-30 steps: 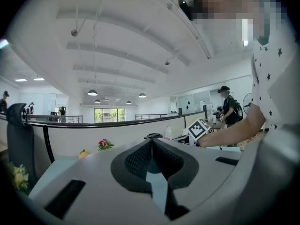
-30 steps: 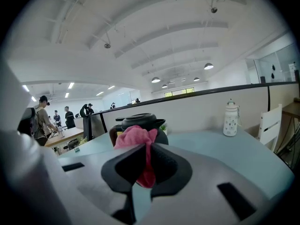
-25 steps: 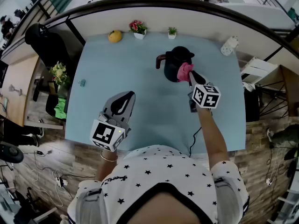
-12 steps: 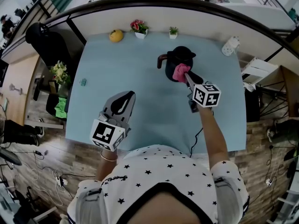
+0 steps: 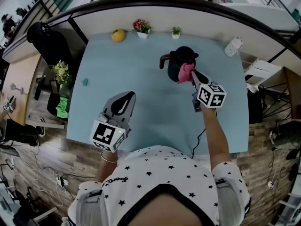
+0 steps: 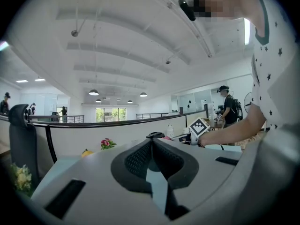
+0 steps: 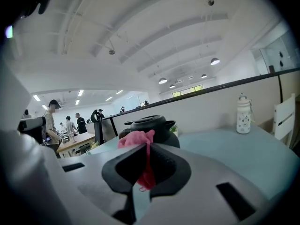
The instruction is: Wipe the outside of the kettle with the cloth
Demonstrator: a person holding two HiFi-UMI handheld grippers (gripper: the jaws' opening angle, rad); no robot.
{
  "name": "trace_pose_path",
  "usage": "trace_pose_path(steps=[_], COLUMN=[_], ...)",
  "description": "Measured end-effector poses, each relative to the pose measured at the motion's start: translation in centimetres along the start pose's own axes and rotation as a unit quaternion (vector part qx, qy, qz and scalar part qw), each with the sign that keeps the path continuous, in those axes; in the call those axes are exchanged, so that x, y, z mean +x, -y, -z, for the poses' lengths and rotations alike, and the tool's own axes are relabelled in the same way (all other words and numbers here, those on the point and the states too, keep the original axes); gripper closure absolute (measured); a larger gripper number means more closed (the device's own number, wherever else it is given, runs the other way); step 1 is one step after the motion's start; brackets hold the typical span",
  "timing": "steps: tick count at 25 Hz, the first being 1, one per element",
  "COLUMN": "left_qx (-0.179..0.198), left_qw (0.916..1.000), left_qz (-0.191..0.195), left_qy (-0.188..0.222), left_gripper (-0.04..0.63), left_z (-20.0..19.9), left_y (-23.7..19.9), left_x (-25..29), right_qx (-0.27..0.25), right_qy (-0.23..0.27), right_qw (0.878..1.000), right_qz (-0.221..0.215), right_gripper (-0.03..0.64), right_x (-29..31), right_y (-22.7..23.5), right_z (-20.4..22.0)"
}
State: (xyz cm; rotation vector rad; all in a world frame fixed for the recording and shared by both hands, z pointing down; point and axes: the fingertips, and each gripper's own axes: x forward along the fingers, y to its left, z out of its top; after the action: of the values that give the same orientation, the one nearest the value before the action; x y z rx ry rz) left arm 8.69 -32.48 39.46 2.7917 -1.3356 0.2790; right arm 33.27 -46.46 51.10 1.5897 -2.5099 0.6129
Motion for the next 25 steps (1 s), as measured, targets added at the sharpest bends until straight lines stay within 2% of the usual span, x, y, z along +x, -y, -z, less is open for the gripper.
trace_pose_path(steps=[4,8,13,19,22,25], left_qx=[-0.001,-0.001,-0.002,-0.005,-0.008,-0.010], left_qw=[1.0000,1.0000,0.9999,0.9999,0.9999,0.9998], left_qz=[0.002,0.001,0.010,0.011,0.001,-0.016], left_qy=[0.002,0.004,0.007,0.012,0.012,0.011], left_gripper=[0.563,0.563,0.563,0.563,0.563,0.563], left_z=[0.0,-0.1,-0.2,-0.1,0.1,0.5], left_y=[0.2,0.2,0.3,-0.4,-1.4,-2.7], left_x=[0.1,0.1,0.0,-1.0,-2.0,-3.3], right_qx=[0.016,0.034,0.046,0.046,0.041,0.047], right_qy=[0.015,0.028,0.040,0.031,0.019,0.008], right_qw=[1.000,0.999,0.997,0.994,0.993,0.994], right_qz=[0.015,0.001,-0.041,-0.098,-0.111,-0.103], right_gripper=[0.595,0.595,0.595,0.595,0.595,0.595], right_x=[-0.9,-2.0,-3.0,-2.0,-0.5,1.6], right_y=[1.5,1.0,-2.8,-8.9,-11.1,-12.0], right_z=[-0.7,-1.2,-1.5,-0.9,-0.2,0.9])
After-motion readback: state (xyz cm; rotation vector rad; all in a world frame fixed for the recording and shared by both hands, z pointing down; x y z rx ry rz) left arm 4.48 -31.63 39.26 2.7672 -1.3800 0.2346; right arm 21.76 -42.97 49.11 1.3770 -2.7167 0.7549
